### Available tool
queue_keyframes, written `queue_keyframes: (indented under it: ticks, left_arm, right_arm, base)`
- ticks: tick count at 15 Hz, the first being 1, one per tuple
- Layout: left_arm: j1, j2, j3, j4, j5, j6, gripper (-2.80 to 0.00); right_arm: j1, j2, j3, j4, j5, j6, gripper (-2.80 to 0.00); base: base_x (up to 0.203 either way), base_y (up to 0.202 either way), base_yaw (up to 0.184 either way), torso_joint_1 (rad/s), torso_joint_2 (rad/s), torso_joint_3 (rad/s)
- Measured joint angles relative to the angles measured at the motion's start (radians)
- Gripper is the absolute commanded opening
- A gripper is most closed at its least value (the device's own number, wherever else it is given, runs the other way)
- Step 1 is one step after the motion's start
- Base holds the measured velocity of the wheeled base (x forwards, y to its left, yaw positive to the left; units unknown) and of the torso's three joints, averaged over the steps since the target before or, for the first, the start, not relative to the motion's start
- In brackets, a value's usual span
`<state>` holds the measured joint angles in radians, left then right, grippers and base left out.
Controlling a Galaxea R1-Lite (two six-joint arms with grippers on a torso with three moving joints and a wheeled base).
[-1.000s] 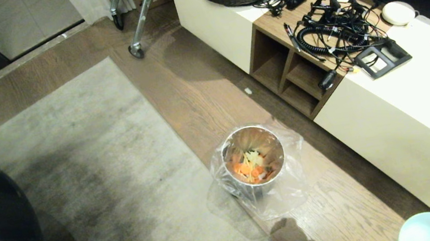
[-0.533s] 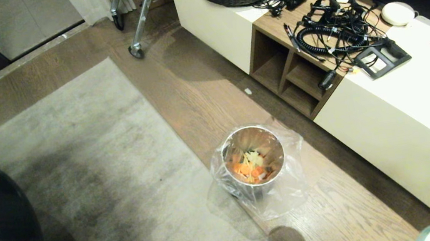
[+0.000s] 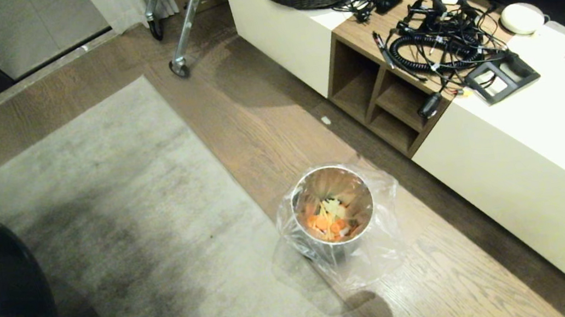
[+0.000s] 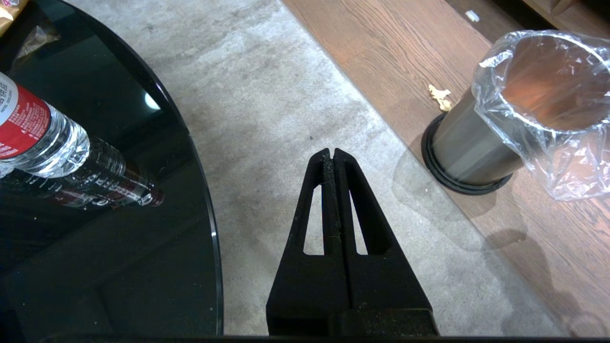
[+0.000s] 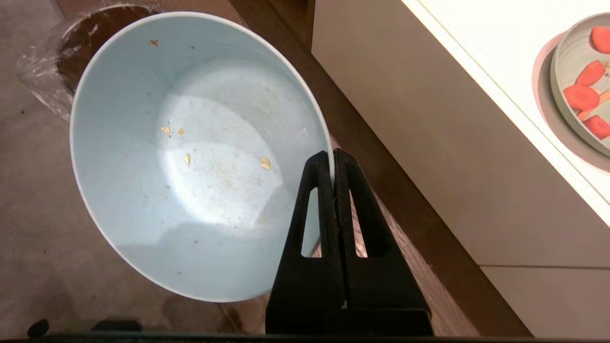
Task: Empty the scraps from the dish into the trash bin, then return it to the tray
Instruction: Put the bowl back to the table
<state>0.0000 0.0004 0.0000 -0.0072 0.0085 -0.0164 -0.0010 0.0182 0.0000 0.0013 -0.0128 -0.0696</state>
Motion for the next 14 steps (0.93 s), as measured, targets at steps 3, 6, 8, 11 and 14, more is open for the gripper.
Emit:
queue_keyframes:
  ticks: [3,6,8,11,14]
  left_arm:
    - [0.0,0.0,0.0,0.0,0.0,0.0,-2.8]
    - [0.0,0.0,0.0,0.0,0.0,0.0,-2.8]
    - [0.0,0.0,0.0,0.0,0.001,0.0,-2.8]
    - [0.0,0.0,0.0,0.0,0.0,0.0,-2.8]
    - [0.0,0.0,0.0,0.0,0.0,0.0,-2.8]
  right_arm:
    - [0.001,-0.016,0.0,0.0,0.0,0.001,-2.8]
    - [0.001,-0.02,0.0,0.0,0.0,0.001,-2.8]
    - [0.001,-0.021,0.0,0.0,0.001,0.001,-2.8]
    - [0.0,-0.021,0.0,-0.001,0.001,0.001,-2.8]
    - [0.0,-0.021,0.0,-0.001,0.0,0.001,-2.8]
  base:
    - [0.0,0.0,0.0,0.0,0.0,0.0]
    - [0.0,0.0,0.0,0.0,0.0,0.0]
    - [0.0,0.0,0.0,0.0,0.0,0.0]
    - [0.0,0.0,0.0,0.0,0.0,0.0]
    - [0.0,0.0,0.0,0.0,0.0,0.0]
